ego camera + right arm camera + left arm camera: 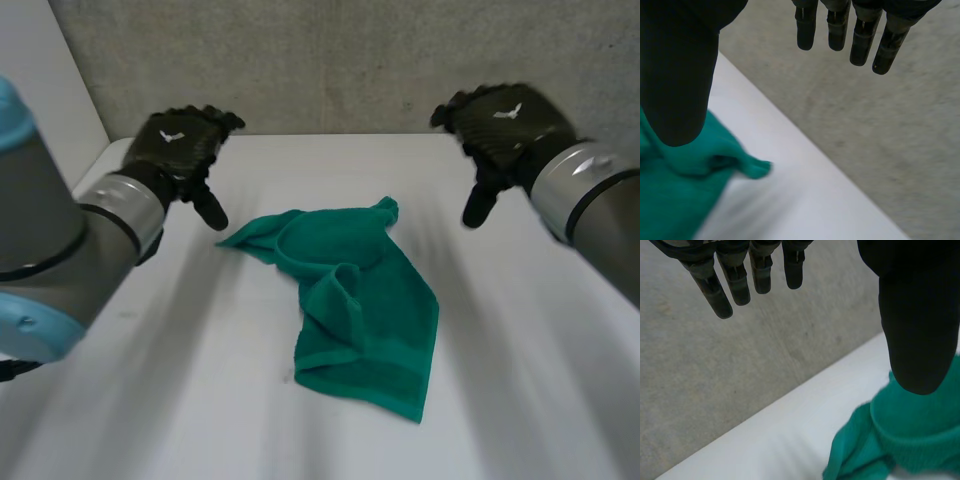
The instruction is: Fold the towel.
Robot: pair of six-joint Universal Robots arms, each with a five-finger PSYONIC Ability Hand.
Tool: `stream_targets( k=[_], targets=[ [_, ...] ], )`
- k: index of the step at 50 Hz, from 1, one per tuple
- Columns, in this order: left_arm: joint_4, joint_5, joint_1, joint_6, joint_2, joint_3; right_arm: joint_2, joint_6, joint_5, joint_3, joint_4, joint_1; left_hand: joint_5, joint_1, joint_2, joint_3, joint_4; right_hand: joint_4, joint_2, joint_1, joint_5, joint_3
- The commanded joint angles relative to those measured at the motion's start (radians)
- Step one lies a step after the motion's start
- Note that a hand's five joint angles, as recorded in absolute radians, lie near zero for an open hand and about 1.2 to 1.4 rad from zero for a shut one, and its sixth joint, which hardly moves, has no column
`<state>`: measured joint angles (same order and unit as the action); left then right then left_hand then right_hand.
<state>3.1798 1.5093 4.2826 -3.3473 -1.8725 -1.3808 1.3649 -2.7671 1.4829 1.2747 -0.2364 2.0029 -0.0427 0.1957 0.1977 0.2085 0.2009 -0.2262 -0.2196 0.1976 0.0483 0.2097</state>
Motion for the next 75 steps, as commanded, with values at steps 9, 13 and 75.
stream_targets(
  k=[9, 13, 75],
  targets=[
    [0.117, -0.023, 0.031, -0.109, -0.384, 0.223, -0.141, -0.48, 0.008, 0.017, -0.012, 0.226, -0.002, 0.024, 0.022, 0.011, 0.019, 0.052, 0.045, -0.023, -0.048, -0.035],
    [0.094, -0.101, 0.043, -0.106, -0.511, 0.328, -0.226, -0.476, 0.049, -0.015, 0.014, 0.272, -0.046, 0.067, 0.066, 0.055, 0.062, 0.052, 0.045, -0.023, -0.048, -0.035],
    [0.441, 0.002, 0.206, 0.095, 0.039, -0.477, -0.178, 0.236, 0.146, 0.057, 0.384, 0.014, -1.179, 1.201, 1.199, 1.188, 1.195, -1.17, -1.177, 1.199, 1.173, 1.187]
  ],
)
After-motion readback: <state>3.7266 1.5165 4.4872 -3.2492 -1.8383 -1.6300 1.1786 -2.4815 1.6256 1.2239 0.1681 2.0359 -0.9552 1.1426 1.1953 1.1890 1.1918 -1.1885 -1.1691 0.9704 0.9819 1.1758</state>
